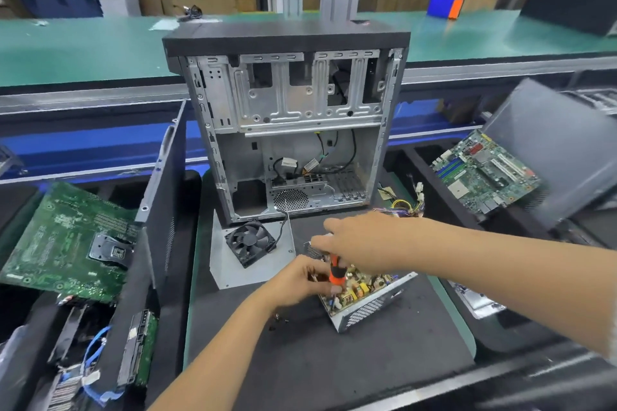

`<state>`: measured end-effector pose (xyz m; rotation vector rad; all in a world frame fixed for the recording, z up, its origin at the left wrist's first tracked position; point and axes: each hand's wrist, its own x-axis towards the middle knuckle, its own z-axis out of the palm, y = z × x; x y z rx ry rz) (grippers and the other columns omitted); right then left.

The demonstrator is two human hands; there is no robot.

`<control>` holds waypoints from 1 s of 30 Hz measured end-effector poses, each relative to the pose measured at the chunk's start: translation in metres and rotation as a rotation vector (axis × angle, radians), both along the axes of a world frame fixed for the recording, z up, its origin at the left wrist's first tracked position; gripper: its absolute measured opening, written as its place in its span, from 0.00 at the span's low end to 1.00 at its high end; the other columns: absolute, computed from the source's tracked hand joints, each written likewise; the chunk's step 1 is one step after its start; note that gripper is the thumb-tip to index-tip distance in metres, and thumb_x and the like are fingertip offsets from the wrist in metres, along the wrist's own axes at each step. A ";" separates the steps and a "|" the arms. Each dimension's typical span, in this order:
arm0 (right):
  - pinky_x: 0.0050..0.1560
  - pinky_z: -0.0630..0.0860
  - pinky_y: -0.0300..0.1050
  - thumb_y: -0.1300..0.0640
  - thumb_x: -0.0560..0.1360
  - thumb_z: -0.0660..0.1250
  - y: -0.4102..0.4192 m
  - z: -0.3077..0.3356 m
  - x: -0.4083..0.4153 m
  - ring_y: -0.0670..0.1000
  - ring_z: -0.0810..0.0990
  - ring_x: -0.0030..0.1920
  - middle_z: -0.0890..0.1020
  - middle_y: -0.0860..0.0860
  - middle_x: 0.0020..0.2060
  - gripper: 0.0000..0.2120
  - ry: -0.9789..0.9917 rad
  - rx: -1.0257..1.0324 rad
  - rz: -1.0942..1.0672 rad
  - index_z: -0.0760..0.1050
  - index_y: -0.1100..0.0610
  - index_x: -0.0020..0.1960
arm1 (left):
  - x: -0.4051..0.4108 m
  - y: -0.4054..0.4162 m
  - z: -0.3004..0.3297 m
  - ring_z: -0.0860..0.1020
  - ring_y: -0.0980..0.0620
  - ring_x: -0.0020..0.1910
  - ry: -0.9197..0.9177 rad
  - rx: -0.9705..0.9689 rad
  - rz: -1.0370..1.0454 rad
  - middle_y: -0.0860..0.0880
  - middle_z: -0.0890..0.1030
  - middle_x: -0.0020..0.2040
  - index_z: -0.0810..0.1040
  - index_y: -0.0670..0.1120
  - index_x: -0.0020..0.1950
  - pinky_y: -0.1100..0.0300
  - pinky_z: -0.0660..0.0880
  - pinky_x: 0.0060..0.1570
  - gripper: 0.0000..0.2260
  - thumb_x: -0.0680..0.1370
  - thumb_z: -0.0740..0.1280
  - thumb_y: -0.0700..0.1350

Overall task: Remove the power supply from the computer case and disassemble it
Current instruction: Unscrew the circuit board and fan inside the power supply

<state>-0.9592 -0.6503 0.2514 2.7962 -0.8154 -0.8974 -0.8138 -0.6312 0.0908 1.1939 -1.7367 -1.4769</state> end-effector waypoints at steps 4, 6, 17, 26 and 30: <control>0.48 0.74 0.55 0.65 0.76 0.61 0.009 0.002 -0.005 0.57 0.66 0.54 0.65 0.55 0.62 0.23 0.027 0.003 0.090 0.66 0.50 0.68 | -0.001 0.001 0.004 0.79 0.57 0.48 0.026 0.009 -0.017 0.53 0.85 0.47 0.84 0.53 0.51 0.60 0.75 0.52 0.08 0.75 0.73 0.41; 0.46 0.74 0.53 0.63 0.76 0.63 0.009 0.005 -0.010 0.54 0.67 0.50 0.66 0.53 0.58 0.25 -0.015 0.089 0.010 0.64 0.47 0.69 | -0.005 0.005 0.004 0.78 0.56 0.50 0.035 -0.002 -0.068 0.54 0.84 0.50 0.84 0.55 0.51 0.60 0.75 0.53 0.08 0.77 0.71 0.42; 0.36 0.67 0.48 0.50 0.82 0.55 0.014 -0.010 -0.002 0.59 0.76 0.46 0.75 0.57 0.52 0.12 -0.101 -0.101 -0.078 0.69 0.57 0.59 | -0.006 0.008 0.007 0.74 0.61 0.37 0.006 0.003 -0.125 0.61 0.81 0.40 0.83 0.53 0.46 0.68 0.70 0.40 0.07 0.79 0.69 0.41; 0.29 0.59 0.44 0.32 0.74 0.56 0.001 0.002 0.002 0.53 0.68 0.35 0.65 0.50 0.37 0.27 -0.224 0.022 -0.105 0.67 0.52 0.60 | 0.000 0.007 0.005 0.75 0.63 0.33 0.000 0.033 -0.087 0.53 0.83 0.40 0.81 0.38 0.53 0.67 0.71 0.38 0.06 0.80 0.66 0.38; 0.28 0.57 0.45 0.39 0.80 0.50 0.004 -0.005 0.008 0.54 0.64 0.33 0.61 0.50 0.33 0.23 -0.190 -0.131 -0.059 0.69 0.58 0.57 | -0.001 0.006 0.006 0.75 0.61 0.36 0.008 0.084 -0.124 0.52 0.81 0.41 0.81 0.37 0.53 0.66 0.72 0.41 0.07 0.80 0.66 0.39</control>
